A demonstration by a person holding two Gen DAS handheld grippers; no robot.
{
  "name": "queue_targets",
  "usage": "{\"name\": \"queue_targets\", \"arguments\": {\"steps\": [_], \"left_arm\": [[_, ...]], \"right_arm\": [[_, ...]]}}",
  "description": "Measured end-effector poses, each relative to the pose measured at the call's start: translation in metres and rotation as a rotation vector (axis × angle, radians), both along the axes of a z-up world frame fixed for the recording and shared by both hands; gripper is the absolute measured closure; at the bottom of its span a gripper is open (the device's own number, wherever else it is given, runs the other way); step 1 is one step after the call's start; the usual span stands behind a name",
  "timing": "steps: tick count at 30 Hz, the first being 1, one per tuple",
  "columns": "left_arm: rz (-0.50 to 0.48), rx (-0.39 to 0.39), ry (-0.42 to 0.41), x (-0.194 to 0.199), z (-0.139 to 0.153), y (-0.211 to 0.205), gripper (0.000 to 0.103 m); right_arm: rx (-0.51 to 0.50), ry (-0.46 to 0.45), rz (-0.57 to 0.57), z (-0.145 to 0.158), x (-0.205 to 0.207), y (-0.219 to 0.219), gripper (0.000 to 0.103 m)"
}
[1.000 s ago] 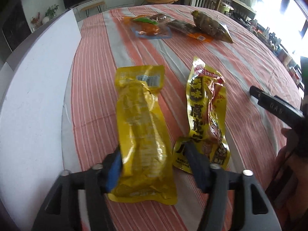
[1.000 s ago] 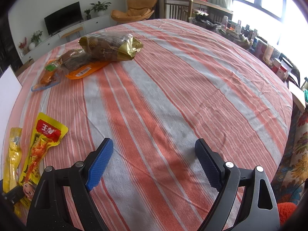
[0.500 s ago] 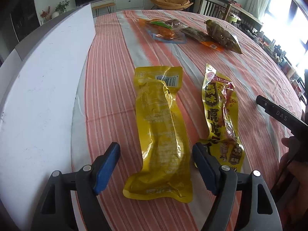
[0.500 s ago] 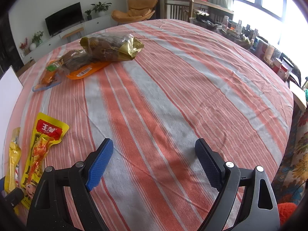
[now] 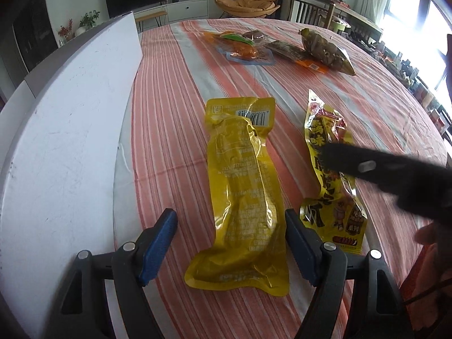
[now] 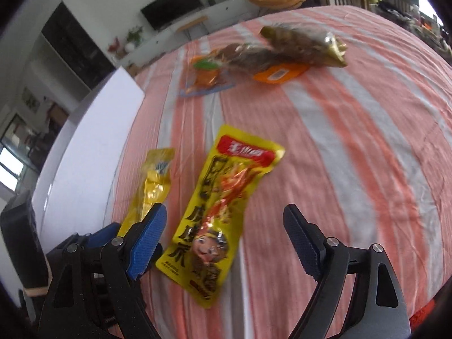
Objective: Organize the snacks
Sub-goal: 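Grasp the red-label yellow packet with the right tool, then carry both yellow packets over the box and release them with both tools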
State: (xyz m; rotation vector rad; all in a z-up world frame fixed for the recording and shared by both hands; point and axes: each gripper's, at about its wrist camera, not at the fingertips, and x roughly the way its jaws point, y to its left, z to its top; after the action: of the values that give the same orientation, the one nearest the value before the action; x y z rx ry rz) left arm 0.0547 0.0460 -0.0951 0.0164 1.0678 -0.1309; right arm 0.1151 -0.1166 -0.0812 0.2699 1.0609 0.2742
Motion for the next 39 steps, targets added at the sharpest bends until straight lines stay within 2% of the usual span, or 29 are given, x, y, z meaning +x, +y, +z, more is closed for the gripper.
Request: {"name": "queue_targets", "arguments": {"steps": [2,5,8,11,13,15,16,18,22,23,25,27,29,30,31,32,33,35,36,37,38,39], "left_arm": [[0.008,-0.023,0.003,-0.001,0.001,0.003,0.027],[0.011,-0.021,0.003,-0.001,0.001,0.003,0.027],[-0.01,0.029,-0.001,-0.002,-0.002,-0.005,0.026],[-0.009,0.029,-0.002,-0.003,-0.002,-0.005,0.025],[-0.007,0.017,0.007,-0.002,-0.001,-0.004,0.025],[0.0,0.005,0.02,0.001,0.0,-0.002,0.025],[0.005,-0.003,0.028,0.003,0.0,-0.001,0.025],[0.01,-0.024,0.046,0.007,0.001,0.001,0.025],[0.019,-0.064,0.084,0.017,0.003,0.003,0.025],[0.022,-0.064,0.088,0.019,0.003,0.003,0.025],[0.019,-0.04,0.089,0.023,0.002,-0.002,0.025],[0.007,0.003,0.084,0.026,0.0,-0.01,0.024],[-0.005,0.051,0.072,0.025,-0.003,-0.017,0.023],[-0.007,0.05,0.061,0.024,-0.003,-0.018,0.025],[-0.007,0.046,0.052,0.023,-0.003,-0.018,0.028],[-0.016,0.044,0.032,0.022,0.0,-0.019,0.048],[-0.03,0.037,0.021,0.021,0.002,-0.019,0.056],[-0.036,0.019,0.035,0.021,0.004,-0.018,0.058],[-0.036,0.007,0.035,0.019,0.005,-0.016,0.06],[-0.031,-0.01,0.027,0.017,0.008,-0.013,0.063],[-0.023,-0.038,0.026,0.015,0.012,-0.008,0.063],[-0.017,-0.069,0.033,0.014,0.013,-0.005,0.063]], "right_arm": [[-0.061,0.054,0.045,-0.009,0.01,0.023,0.016],[-0.206,0.031,0.106,-0.015,0.01,0.046,0.017],[-0.299,0.006,0.141,-0.018,0.007,0.052,0.019],[-0.333,-0.005,0.126,-0.02,0.004,0.04,0.021],[-0.291,-0.011,0.12,-0.019,0.005,0.027,0.023],[-0.305,0.001,0.09,-0.02,0.006,0.015,0.023],[-0.295,0.009,0.072,-0.021,0.008,0.005,0.023],[-0.215,0.016,0.054,-0.018,0.011,-0.016,0.023],[0.115,0.071,-0.021,-0.008,0.019,-0.074,0.021],[0.168,0.077,-0.05,-0.004,0.022,-0.088,0.021],[0.188,0.087,-0.086,0.003,0.03,-0.102,0.019],[0.132,0.109,-0.058,0.009,0.038,-0.097,0.019],[0.055,0.125,-0.004,0.01,0.041,-0.074,0.019],[0.01,0.124,0.022,0.008,0.039,-0.061,0.019],[-0.032,0.12,0.04,0.006,0.039,-0.047,0.02],[-0.072,0.114,0.051,0.002,0.038,-0.034,0.02],[-0.105,0.112,0.056,-0.005,0.037,-0.021,0.021],[-0.151,0.129,0.071,-0.02,0.04,-0.004,0.021],[-0.23,0.081,0.081,-0.019,0.037,0.006,0.04],[-0.311,0.074,0.092,-0.019,0.035,0.014,0.048],[-0.339,0.064,0.086,-0.016,0.033,0.017,0.049],[-0.287,0.08,0.071,-0.015,0.032,0.011,0.055]]}}
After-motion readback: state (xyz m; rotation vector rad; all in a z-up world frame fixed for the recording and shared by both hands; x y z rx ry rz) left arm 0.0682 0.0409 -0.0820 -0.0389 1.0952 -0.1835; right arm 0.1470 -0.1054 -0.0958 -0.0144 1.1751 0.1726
